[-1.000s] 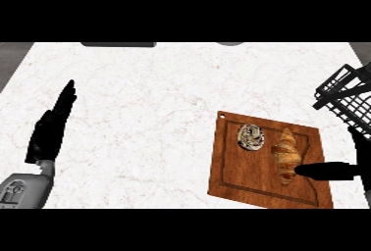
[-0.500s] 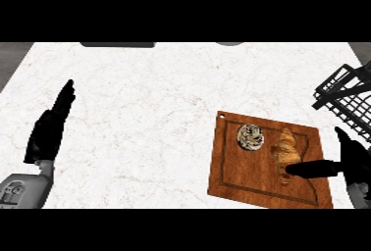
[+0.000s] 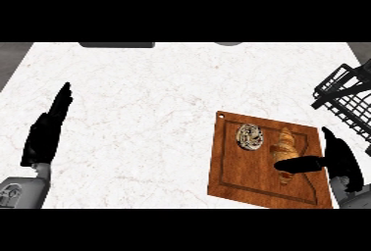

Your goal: Pick the croissant from the cutting board and place it in the tiered basket

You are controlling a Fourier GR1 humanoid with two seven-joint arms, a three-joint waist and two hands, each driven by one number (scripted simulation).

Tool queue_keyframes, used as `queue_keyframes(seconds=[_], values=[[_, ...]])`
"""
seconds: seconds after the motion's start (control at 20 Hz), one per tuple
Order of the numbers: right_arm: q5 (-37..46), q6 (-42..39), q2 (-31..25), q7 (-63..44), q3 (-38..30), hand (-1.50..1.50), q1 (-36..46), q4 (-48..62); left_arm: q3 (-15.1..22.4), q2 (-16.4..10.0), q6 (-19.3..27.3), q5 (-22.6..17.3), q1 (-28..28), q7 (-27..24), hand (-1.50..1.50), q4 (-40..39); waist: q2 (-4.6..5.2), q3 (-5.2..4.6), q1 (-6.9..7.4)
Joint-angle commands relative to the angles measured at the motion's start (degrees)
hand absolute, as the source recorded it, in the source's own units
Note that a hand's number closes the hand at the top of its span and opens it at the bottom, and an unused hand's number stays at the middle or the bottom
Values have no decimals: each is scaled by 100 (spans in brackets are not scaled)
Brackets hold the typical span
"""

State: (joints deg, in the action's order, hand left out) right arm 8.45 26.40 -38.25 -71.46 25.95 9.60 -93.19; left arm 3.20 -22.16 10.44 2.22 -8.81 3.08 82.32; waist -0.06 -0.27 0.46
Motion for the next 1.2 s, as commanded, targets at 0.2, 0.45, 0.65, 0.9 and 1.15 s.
queue_keyframes(seconds=[0.2, 0.45, 0.65, 0.9, 1.15], values=[[174, -26, 398, -1376, 18, -150, 218, 160, -93, 37, -71, -3, -145, 22, 0, -146, -6, 6, -74], [301, -4, 890, -1214, 52, -150, 556, 843, -147, -25, -191, -35, -174, 151, 0, 55, 9, 22, 16], [119, -124, 1054, -1146, -152, -150, 715, 1066, -115, 68, -97, 96, -182, 135, 0, -26, 16, 22, -1], [-357, -1028, 923, -525, 114, 150, 699, 980, -30, 277, -3, 186, -153, 129, 0, -54, 15, 23, -14], [102, -902, 1008, -666, 319, 150, 942, 1224, -202, 86, -172, 162, 7, 9, 0, 43, 3, 23, 8]])
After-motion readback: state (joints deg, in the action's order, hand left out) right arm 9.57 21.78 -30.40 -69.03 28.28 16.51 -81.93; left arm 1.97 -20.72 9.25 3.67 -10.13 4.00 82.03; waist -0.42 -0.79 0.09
